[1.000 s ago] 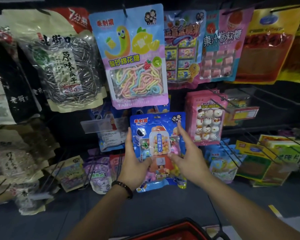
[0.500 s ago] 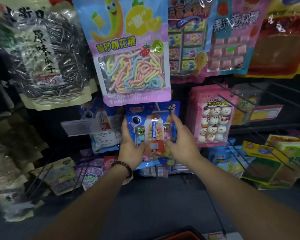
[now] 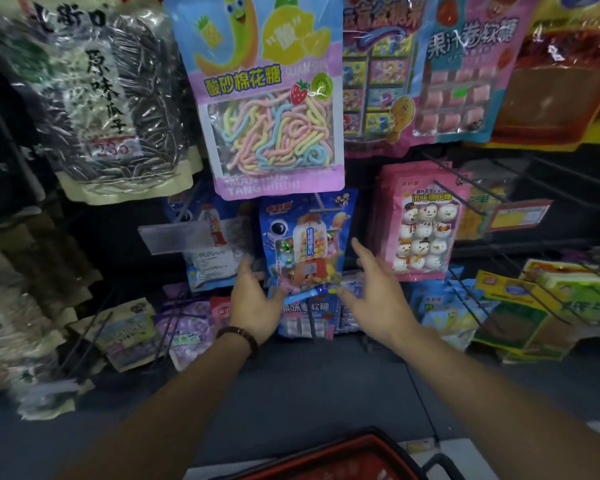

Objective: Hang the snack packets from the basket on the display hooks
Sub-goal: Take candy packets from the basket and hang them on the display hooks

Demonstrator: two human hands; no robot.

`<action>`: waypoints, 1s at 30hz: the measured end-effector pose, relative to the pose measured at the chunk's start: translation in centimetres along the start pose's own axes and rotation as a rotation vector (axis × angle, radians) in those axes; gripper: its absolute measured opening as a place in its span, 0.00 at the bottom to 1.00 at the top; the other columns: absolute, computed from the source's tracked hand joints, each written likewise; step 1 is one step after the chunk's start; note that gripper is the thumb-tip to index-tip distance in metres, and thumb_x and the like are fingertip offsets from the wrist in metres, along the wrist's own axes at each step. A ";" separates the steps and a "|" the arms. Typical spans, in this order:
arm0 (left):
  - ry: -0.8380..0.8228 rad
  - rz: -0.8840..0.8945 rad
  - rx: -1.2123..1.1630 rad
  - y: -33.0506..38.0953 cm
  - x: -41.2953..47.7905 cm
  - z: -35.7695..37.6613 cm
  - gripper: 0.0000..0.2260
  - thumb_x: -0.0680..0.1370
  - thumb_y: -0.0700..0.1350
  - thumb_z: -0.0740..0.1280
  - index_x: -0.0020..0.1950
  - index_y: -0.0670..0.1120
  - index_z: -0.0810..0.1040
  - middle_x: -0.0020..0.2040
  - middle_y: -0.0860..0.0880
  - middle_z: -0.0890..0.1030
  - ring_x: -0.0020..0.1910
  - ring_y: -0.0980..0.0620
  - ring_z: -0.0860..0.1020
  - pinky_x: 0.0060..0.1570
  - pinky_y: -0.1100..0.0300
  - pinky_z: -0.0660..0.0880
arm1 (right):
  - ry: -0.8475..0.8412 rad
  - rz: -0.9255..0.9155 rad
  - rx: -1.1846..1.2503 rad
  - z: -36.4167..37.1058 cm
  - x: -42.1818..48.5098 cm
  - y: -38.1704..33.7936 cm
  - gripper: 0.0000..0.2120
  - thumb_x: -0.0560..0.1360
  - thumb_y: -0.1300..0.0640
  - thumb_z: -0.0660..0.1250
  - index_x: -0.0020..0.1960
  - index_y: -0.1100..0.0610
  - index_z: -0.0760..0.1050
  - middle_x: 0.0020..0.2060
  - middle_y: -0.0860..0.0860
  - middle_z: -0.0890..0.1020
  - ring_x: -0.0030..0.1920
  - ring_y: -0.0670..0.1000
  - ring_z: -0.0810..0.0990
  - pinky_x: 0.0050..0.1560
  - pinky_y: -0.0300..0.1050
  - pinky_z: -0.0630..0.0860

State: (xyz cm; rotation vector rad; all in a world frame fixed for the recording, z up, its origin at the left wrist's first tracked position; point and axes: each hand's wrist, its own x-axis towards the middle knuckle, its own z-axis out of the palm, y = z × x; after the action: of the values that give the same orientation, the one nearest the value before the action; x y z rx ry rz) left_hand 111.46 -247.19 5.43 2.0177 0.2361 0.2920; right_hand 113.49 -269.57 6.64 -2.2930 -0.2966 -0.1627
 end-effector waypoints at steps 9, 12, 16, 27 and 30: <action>-0.471 0.128 0.404 -9.9 -16.9 -4.2 0.18 0.78 0.48 0.75 0.67 0.50 0.78 0.61 0.55 0.81 0.61 0.56 0.81 0.63 0.52 0.77 | -0.093 0.222 0.100 8.5 -17.3 5.5 0.09 0.78 0.55 0.76 0.56 0.50 0.80 0.47 0.47 0.83 0.49 0.48 0.83 0.56 0.47 0.81; -0.634 0.105 0.494 -12.3 -21.3 -4.5 0.13 0.78 0.51 0.72 0.62 0.53 0.81 0.59 0.56 0.84 0.58 0.59 0.81 0.62 0.55 0.76 | -0.242 0.415 0.093 11.4 -22.0 7.9 0.06 0.77 0.56 0.75 0.54 0.53 0.83 0.49 0.49 0.87 0.53 0.50 0.85 0.59 0.43 0.79; -0.724 0.024 0.550 -15.3 -25.6 -3.6 0.10 0.80 0.51 0.69 0.61 0.53 0.81 0.58 0.54 0.84 0.58 0.54 0.81 0.61 0.55 0.76 | -0.345 0.667 0.028 14.4 -28.5 11.1 0.04 0.78 0.55 0.74 0.51 0.54 0.85 0.50 0.51 0.88 0.56 0.53 0.85 0.56 0.42 0.78; -0.859 -0.102 0.525 -19.2 -27.7 -0.9 0.16 0.84 0.50 0.65 0.72 0.52 0.78 0.69 0.49 0.82 0.66 0.49 0.79 0.63 0.73 0.67 | -0.815 0.875 -0.155 18.4 -31.6 15.7 0.30 0.80 0.50 0.70 0.80 0.54 0.68 0.74 0.57 0.76 0.71 0.58 0.78 0.69 0.48 0.75; -0.936 -0.106 0.461 -19.8 -28.1 -0.7 0.18 0.83 0.49 0.67 0.71 0.67 0.74 0.66 0.56 0.80 0.59 0.66 0.79 0.53 0.86 0.59 | -0.790 1.005 -0.058 19.7 -31.4 16.8 0.33 0.80 0.57 0.71 0.82 0.57 0.64 0.75 0.59 0.75 0.70 0.59 0.78 0.68 0.51 0.78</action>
State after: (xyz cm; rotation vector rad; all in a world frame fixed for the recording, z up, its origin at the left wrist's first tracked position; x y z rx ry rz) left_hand 83.77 -245.99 -14.87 2.3504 -0.2026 -0.8389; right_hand 88.10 -271.02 -25.16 -2.1855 0.4956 1.2507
